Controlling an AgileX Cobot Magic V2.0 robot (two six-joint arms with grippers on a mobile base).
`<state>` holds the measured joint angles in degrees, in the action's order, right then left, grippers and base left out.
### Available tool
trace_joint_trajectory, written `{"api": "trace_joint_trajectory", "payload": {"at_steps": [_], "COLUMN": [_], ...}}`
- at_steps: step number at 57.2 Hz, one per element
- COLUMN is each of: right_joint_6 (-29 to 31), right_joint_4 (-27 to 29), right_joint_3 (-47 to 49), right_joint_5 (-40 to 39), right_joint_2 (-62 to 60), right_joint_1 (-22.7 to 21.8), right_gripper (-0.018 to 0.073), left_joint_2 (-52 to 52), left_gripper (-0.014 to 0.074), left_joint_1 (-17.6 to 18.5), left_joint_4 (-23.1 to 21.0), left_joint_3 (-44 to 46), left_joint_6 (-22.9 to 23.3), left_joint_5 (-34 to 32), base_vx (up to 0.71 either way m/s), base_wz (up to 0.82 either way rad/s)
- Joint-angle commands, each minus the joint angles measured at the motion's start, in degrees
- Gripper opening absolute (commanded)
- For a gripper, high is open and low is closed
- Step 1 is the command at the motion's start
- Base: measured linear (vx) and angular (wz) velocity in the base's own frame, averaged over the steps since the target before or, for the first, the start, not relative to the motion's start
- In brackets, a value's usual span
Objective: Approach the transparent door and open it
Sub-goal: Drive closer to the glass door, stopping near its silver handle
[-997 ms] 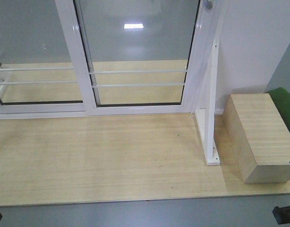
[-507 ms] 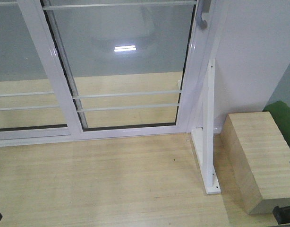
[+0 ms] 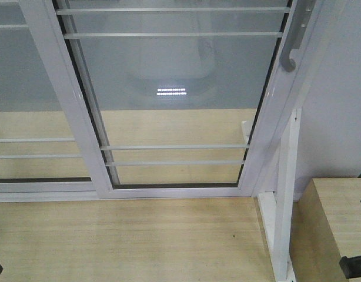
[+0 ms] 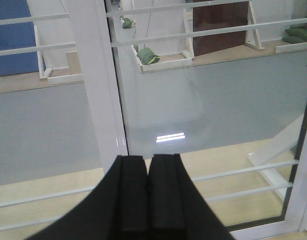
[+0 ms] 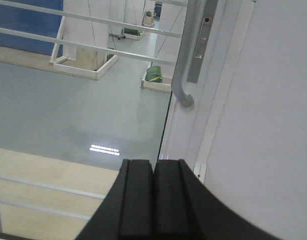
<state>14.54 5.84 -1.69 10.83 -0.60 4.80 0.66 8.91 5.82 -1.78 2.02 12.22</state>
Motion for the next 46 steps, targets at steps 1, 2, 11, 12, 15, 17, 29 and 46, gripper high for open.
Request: {"api": "trace_joint_trajectory", "payload": {"at_steps": [1, 2, 11, 12, 15, 17, 29, 46], "right_joint_6": [0.04, 0.04, 0.04, 0.04, 0.04, 0.04, 0.04, 0.04], "right_joint_4": [-0.12, -0.12, -0.12, -0.12, -0.12, -0.12, -0.12, -0.12], "right_joint_3": [-0.27, -0.27, -0.27, -0.27, -0.27, -0.27, -0.27, -0.27], "right_joint_5": [-4.93, -4.93, -4.93, -4.93, -4.93, -4.93, -4.93, -4.93], "right_joint_2": [-0.86, -0.86, -0.86, -0.86, -0.86, -0.86, -0.86, -0.86], "right_joint_1": [-0.31, -0.31, -0.31, -0.31, -0.31, -0.31, -0.31, -0.31], "right_gripper": [-0.0001, -0.0001, -0.0001, -0.0001, -0.0001, -0.0001, -0.0001, -0.0001], "left_joint_2": [0.81, 0.81, 0.81, 0.81, 0.81, 0.81, 0.81, 0.81], "left_gripper": [0.0003, 0.0003, 0.0003, 0.0003, 0.0003, 0.0003, 0.0003, 0.0003], "left_joint_1": [0.3, 0.3, 0.3, 0.3, 0.3, 0.3, 0.3, 0.3], "left_joint_4": [-0.15, -0.15, -0.15, -0.15, -0.15, -0.15, -0.15, -0.15], "left_joint_3": [-0.65, -0.65, -0.65, -0.65, -0.65, -0.65, -0.65, -0.65], "left_joint_6": [0.35, 0.35, 0.35, 0.35, 0.35, 0.35, 0.35, 0.35], "left_joint_5": [-4.92, -4.92, -4.92, -4.92, -4.92, -4.92, -4.92, -4.92], "base_vx": [0.22, 0.22, 0.18, 0.14, 0.13, 0.12, 0.09, 0.07], "base_wz": [0.07, 0.07, 0.03, 0.01, -0.01, -0.01, -0.03, -0.03]}}
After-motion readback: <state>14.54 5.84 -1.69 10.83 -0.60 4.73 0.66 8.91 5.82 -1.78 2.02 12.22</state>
